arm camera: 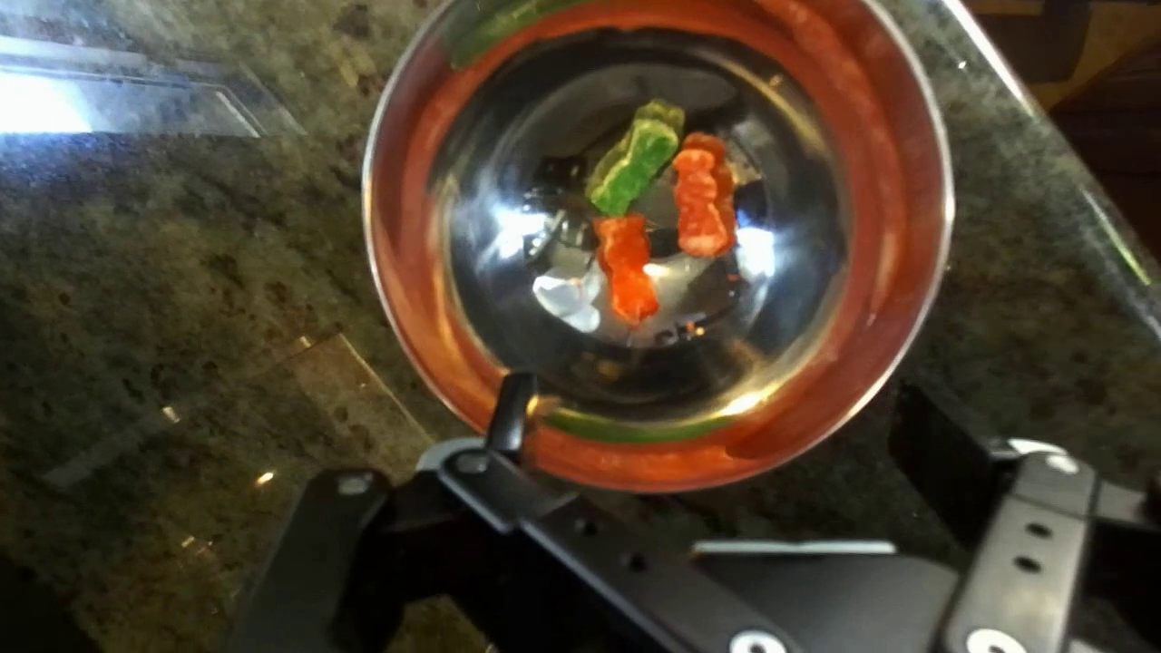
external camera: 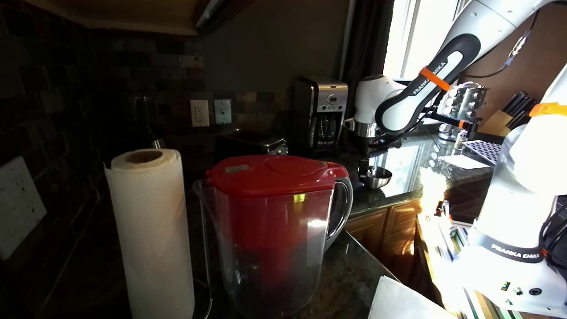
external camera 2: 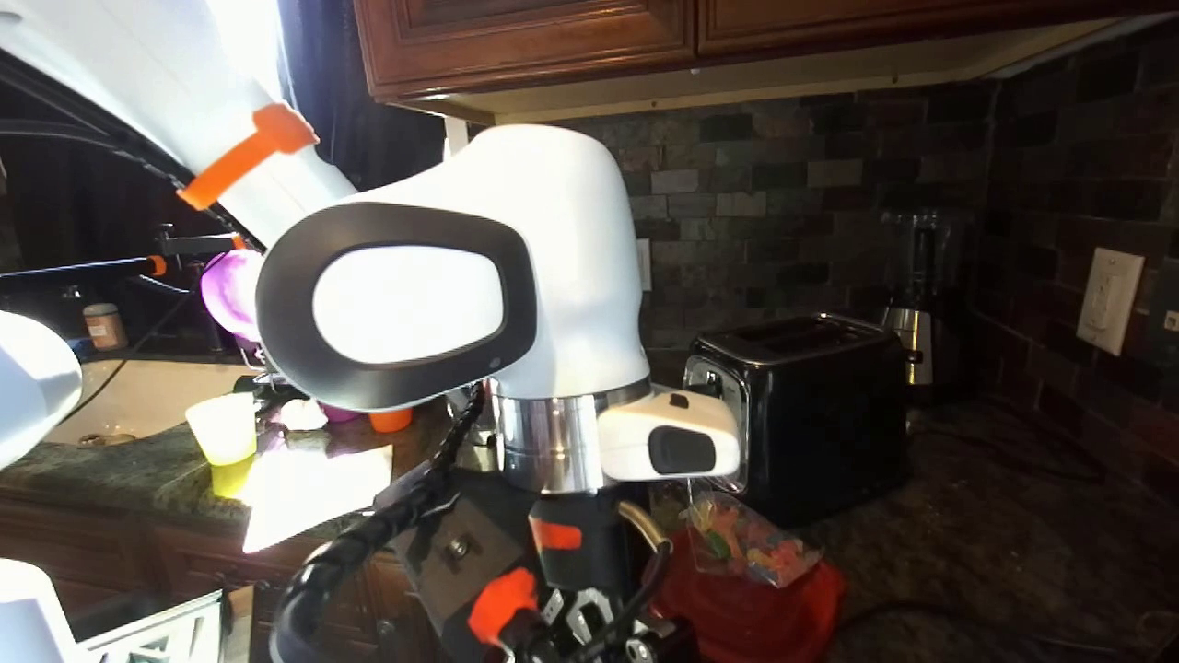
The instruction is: Move one gummy bear to the silver bowl
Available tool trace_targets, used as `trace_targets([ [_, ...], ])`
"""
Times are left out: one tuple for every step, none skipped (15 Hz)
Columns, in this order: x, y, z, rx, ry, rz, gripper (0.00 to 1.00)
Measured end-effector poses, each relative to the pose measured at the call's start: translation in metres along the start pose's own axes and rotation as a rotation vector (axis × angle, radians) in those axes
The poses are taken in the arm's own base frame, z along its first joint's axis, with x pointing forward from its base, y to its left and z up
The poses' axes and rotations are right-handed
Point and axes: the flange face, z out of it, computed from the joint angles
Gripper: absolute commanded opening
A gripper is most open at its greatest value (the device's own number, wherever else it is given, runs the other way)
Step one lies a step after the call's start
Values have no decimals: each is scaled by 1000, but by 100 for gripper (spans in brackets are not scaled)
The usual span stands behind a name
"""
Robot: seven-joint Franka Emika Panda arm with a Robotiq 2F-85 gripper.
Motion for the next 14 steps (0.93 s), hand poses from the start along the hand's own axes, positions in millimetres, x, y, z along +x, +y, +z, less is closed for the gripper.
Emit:
trace_targets([
  [2,0,-4,8,12,10,100],
  [3,0,-8,18,25,20,100],
  [3,-1,-13,29,42,31,100],
  [4,-2,-19,37,61,45,100],
  [6,-1,-27,46,83,62,100],
  [7,-1,-35,54,98,76,100],
  [5,-2,-41,59,106,92,100],
  [3,-1,-47,63,114,113,100],
  [2,0,-55,66,122,140,100],
  [0,1,-61,70,125,169,100],
  [-3,1,-65,73,125,199,100],
  [-6,2,-69,75,123,232,100],
  [-7,2,-74,77,122,264,100],
  [-9,4,-78,78,122,295,100],
])
